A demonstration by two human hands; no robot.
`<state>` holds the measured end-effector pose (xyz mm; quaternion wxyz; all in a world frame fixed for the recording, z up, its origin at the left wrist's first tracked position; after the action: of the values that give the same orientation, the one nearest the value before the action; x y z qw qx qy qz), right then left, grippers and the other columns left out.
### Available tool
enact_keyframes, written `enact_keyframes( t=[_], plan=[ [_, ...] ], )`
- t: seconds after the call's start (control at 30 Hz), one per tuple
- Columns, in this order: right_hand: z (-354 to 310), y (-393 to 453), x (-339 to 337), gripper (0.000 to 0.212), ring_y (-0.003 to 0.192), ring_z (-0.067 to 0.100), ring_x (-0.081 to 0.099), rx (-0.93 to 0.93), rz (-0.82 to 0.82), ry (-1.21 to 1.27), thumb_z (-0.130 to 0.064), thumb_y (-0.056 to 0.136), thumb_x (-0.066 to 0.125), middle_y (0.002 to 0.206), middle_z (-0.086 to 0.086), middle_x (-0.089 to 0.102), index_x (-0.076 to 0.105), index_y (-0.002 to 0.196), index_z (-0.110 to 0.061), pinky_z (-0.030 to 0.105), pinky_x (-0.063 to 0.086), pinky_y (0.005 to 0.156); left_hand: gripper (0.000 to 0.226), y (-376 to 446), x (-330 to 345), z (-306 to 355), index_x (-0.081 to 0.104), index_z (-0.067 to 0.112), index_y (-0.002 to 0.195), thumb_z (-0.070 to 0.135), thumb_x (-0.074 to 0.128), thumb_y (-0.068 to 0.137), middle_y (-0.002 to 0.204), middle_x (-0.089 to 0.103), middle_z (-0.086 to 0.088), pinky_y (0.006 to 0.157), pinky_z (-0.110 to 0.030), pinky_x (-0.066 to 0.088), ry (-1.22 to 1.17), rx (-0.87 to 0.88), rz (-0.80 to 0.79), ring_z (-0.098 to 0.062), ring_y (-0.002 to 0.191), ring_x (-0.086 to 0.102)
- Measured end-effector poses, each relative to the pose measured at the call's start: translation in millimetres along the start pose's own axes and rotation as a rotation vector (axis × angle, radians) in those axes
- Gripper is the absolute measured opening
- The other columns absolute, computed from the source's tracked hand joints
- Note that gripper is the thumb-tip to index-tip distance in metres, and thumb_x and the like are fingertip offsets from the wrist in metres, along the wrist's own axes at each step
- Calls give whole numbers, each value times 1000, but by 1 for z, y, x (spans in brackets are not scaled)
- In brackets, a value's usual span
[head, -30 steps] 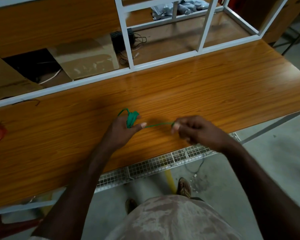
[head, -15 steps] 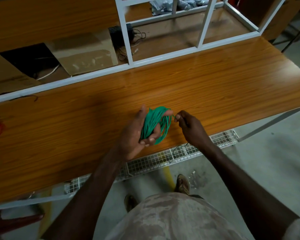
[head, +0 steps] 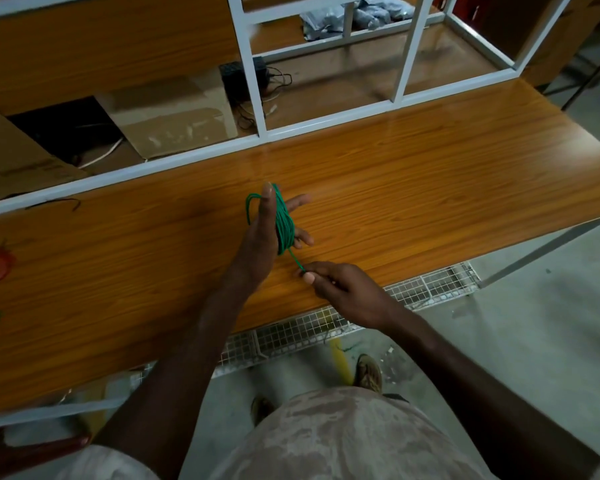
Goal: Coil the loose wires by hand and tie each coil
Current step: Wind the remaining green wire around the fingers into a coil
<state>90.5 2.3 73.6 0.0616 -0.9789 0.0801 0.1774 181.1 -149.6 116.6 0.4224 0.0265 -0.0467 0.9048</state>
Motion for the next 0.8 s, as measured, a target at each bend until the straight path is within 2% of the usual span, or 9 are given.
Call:
enact_keyframes(
  t=[0.13, 0.27, 0.33, 0.43, 0.53, 0.6, 0.63, 0.7, 0.8],
  plan=[
    [-22, -5, -8, 24, 61, -3, 50, -22, -162, -2, -27, 111, 58, 67, -16, 54, 74, 125, -14, 21, 42, 63, 95, -2, -8, -8, 51, 39, 145, 102, 28, 77, 147, 64, 4, 71, -35, 58, 280, 0, 50, -23, 82, 78],
    [-39, -6, -39, 22, 54, 8, 43, -46, -177, -3, -28, 109, 60, 60, -12, 46, 75, 111, -13, 29, 36, 54, 83, -11, -18, -24, 65, 30, 125, 94, 27, 89, 92, 75, 0, 73, -47, 59, 610, -55, 20, -9, 76, 73],
    [-46, -4, -60, 22, 52, 19, 37, -51, -136, 2, -27, 109, 59, 61, -2, 41, 74, 104, -12, 34, 33, 50, 78, -17, -17, -26, 65, 16, 106, 84, 29, 96, 80, 68, 3, 72, -38, 53, 709, -34, -10, -3, 73, 68],
    [-50, 2, -88, 24, 51, 17, 32, -49, -53, -5, -21, 111, 57, 60, -1, 35, 71, 100, -5, 32, 30, 48, 84, -26, -10, -32, 68, 13, 95, 87, 28, 95, 68, 67, -2, 69, -28, 49, 694, 21, -94, -10, 65, 67],
    [-44, 13, -106, 24, 51, 13, 35, -39, 69, -30, -21, 112, 56, 62, -9, 40, 66, 100, -3, 29, 32, 46, 75, -29, -5, -36, 72, 29, 76, 89, 30, 94, 59, 66, -8, 58, -34, 50, 548, -28, -172, -26, 62, 69],
    [-37, 21, -113, 23, 51, 11, 33, -43, 164, -24, -22, 112, 54, 63, -11, 41, 65, 100, -5, 29, 30, 47, 84, -35, 1, -33, 72, 24, 65, 92, 31, 90, 53, 60, -13, 48, -26, 40, 368, -90, -192, -25, 43, 52],
    [-33, 25, -114, 23, 50, 8, 33, -47, 197, -28, -22, 112, 54, 62, -12, 41, 64, 100, -5, 28, 29, 48, 89, -38, 6, -30, 73, 16, 68, 92, 33, 90, 48, 54, -11, 45, -23, 34, 275, -120, -191, -21, 38, 43],
    [-26, 34, -111, 23, 49, 3, 34, -48, 231, -45, -21, 112, 54, 57, -16, 43, 64, 101, -4, 23, 30, 48, 87, -44, 15, -25, 81, 13, 99, 82, 30, 96, 46, 46, -8, 43, -23, 25, 136, -164, -203, -18, 39, 31],
    [-15, 42, -99, 25, 47, 0, 34, -25, 254, -18, -21, 113, 53, 53, -17, 44, 62, 101, -1, 21, 30, 48, 86, -46, 23, -19, 74, 17, 132, 72, 15, 102, 48, 41, -6, 46, -36, 13, -66, -177, -233, -14, 41, 24]
  ],
)
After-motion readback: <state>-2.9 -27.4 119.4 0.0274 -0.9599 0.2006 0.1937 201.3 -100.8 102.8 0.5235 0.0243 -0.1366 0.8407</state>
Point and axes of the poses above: each hand's wrist, its own y-axis towards the middle knuckle, its own x-axis out of the palm, z = x × y, the point moved 3 cm from there along y, towards the middle knuckle
